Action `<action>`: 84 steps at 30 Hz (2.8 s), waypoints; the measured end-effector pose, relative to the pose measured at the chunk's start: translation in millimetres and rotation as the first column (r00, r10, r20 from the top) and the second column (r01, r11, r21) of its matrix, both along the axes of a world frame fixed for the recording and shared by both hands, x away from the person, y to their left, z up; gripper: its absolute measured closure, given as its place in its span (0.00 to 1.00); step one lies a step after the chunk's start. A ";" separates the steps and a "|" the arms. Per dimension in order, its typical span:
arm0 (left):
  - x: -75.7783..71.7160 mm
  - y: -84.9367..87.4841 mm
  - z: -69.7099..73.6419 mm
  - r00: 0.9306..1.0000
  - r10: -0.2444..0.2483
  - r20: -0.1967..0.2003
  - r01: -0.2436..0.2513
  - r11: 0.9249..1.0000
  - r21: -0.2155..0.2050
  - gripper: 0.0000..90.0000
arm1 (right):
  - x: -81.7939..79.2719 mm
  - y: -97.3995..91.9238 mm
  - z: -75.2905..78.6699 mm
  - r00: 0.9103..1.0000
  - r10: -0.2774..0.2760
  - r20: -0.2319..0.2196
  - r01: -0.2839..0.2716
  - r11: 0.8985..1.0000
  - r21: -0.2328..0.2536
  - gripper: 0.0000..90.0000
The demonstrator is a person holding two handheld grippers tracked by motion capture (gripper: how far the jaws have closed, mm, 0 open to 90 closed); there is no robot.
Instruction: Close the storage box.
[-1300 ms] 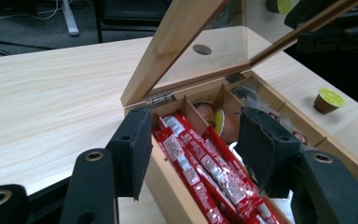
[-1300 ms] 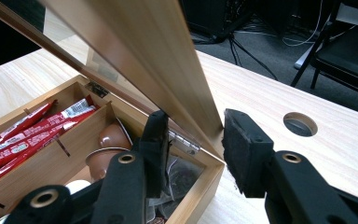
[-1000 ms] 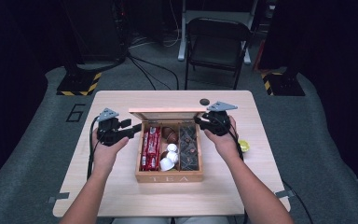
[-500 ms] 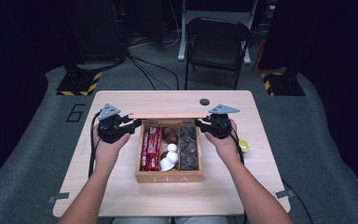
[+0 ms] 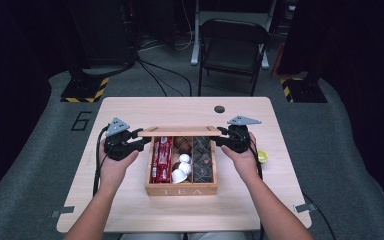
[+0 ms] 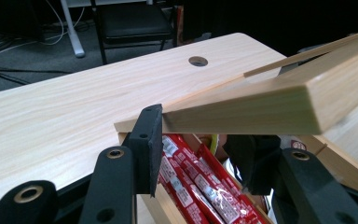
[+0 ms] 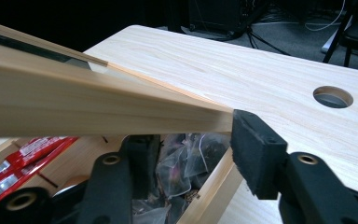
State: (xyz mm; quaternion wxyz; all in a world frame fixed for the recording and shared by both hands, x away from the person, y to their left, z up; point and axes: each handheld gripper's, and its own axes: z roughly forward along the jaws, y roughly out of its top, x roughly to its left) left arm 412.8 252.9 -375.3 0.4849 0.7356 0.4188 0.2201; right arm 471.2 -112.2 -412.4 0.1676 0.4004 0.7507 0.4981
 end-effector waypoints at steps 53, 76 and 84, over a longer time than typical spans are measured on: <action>-55.0 14.2 -31.3 0.999 -0.038 -0.032 0.038 0.999 0.021 0.67 | -102.9 -10.9 8.8 0.988 0.104 0.113 -0.102 0.995 -0.018 0.59; -67.6 28.5 -78.0 0.989 -0.037 -0.142 0.040 0.999 0.021 0.66 | -116.1 -6.2 -45.2 0.978 0.199 -0.057 -0.205 0.968 -0.146 0.54; -64.8 26.5 -78.6 0.988 -0.050 -0.146 0.053 0.998 0.017 0.64 | -117.3 -4.7 -52.9 0.972 0.208 -0.108 -0.226 0.956 -0.187 0.53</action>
